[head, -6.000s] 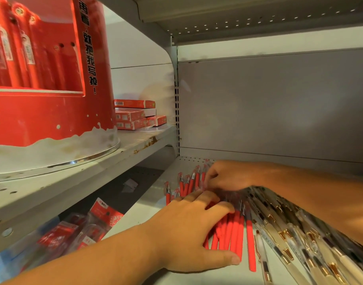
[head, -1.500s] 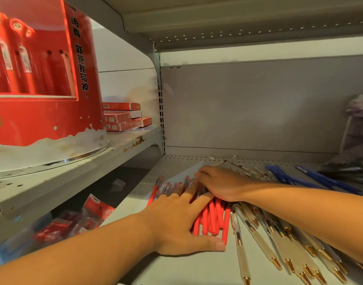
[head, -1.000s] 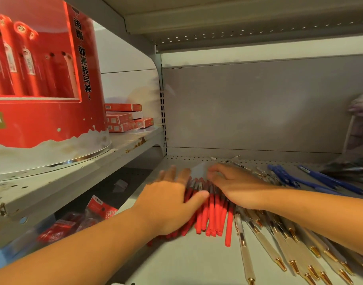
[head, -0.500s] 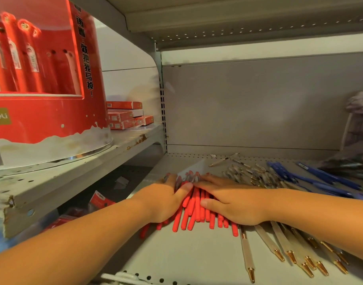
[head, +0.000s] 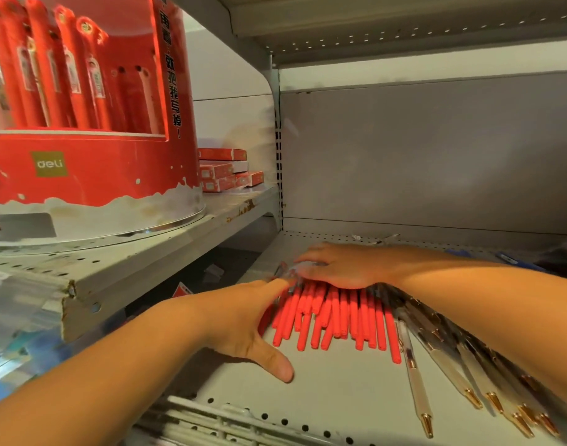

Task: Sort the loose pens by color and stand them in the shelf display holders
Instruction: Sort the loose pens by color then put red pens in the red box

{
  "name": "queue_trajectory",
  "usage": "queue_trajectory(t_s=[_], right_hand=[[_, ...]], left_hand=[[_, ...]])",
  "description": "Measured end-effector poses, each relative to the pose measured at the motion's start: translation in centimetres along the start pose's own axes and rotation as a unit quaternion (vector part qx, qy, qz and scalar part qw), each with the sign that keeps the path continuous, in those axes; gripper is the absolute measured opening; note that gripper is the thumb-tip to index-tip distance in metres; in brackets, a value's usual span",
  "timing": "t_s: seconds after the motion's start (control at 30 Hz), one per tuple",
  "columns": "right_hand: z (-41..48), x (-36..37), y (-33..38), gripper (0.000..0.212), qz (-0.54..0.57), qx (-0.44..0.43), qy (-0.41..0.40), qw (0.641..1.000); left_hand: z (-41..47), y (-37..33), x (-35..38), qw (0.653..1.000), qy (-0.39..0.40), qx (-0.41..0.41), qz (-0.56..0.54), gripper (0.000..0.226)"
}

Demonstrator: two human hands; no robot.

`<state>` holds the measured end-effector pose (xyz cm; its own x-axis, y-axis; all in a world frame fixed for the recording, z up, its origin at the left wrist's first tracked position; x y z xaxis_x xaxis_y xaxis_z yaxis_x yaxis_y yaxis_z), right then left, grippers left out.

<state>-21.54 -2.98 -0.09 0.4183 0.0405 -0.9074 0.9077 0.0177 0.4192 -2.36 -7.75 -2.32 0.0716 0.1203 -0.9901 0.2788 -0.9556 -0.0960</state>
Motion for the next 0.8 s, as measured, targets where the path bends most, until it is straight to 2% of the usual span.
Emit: queue_trajectory(t_s=[0.13,0.27,0.37,0.47,0.63,0.8], right_hand=[[3.1,0.6,0.7,0.046,-0.019,0.015,0.019,1.0],[4.5,1.0,1.3,0.045,-0.023,0.033,0.047,0.998],[4.9,1.6,1.6,0.044,-0.039,0.032,0.064,0.997],[4.6,1.7,1.8,0.038,-0.028,0.007,0.043,0.999],[2.9,0.6,0.8,0.042,-0.006,-0.003,-0.053,0.999],[0.5,0.8,-1.6,0.042,-0.006,0.01,-0.084,0.996]], left_hand=[[-0.4,0.9,0.2,1.0,-0.011,0.023,0.003,0.114],[-1.1,1.3,0.9,1.0,0.002,-0.001,0.015,0.101],[-1.1,0.5,0.6,0.995,-0.012,-0.018,0.097,0.099],[-0.4,-0.4,0.1,0.989,-0.032,-0.021,0.144,0.094],[-0.2,-1.2,0.3,0.997,-0.004,-0.004,0.078,0.101],[0.2,-2.0,0.7,1.0,0.0,-0.014,0.026,0.107]])
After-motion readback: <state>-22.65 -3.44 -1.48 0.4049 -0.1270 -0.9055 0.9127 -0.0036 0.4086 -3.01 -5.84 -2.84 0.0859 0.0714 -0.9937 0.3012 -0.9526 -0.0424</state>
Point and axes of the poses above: each hand's wrist, its own z-axis towards the middle knuckle, its own x-axis out of the palm, y = z × x, the point moved 3 cm from there along z, towards the middle knuckle, and after that the axes turned 14 degrees about z, right-handed, at the moved point
